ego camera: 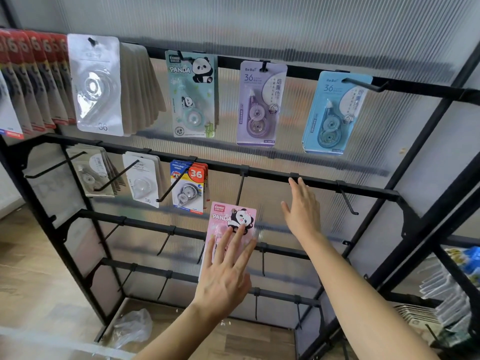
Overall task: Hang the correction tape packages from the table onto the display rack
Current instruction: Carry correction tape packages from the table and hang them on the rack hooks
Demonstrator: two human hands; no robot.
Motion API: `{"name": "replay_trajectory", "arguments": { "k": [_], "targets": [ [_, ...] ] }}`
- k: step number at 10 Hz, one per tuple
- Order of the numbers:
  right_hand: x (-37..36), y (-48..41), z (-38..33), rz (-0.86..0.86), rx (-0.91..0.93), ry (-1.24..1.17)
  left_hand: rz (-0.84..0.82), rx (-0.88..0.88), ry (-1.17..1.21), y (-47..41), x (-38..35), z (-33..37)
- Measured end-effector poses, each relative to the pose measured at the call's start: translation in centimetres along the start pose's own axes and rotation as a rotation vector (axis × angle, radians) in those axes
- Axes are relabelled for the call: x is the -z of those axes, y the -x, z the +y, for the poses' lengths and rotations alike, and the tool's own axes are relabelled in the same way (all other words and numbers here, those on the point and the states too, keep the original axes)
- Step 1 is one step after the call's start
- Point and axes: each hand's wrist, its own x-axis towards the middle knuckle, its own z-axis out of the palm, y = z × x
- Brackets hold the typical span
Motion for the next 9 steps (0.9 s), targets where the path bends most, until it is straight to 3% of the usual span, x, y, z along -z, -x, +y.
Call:
{"name": "replay_trajectory", "arguments": {
  "k": [4,7,9],
  "targets": [
    [0.0,0.0,0.0,0.0,-0.004,0.009,-0.041,-0.011,0.022,0.2,-0.9,0.0],
    [0.2,0.0,-0.3,-0.015,-0.014,0.053,-0.23,0.01,-0.083,-4.5,-4.7,-2.2],
    [0.1,-0.1,0.0,-0.024,0.006,0.084,-0.203,0.012,-0.104,-8.9,-7.3,-3.2]
  ]
}}
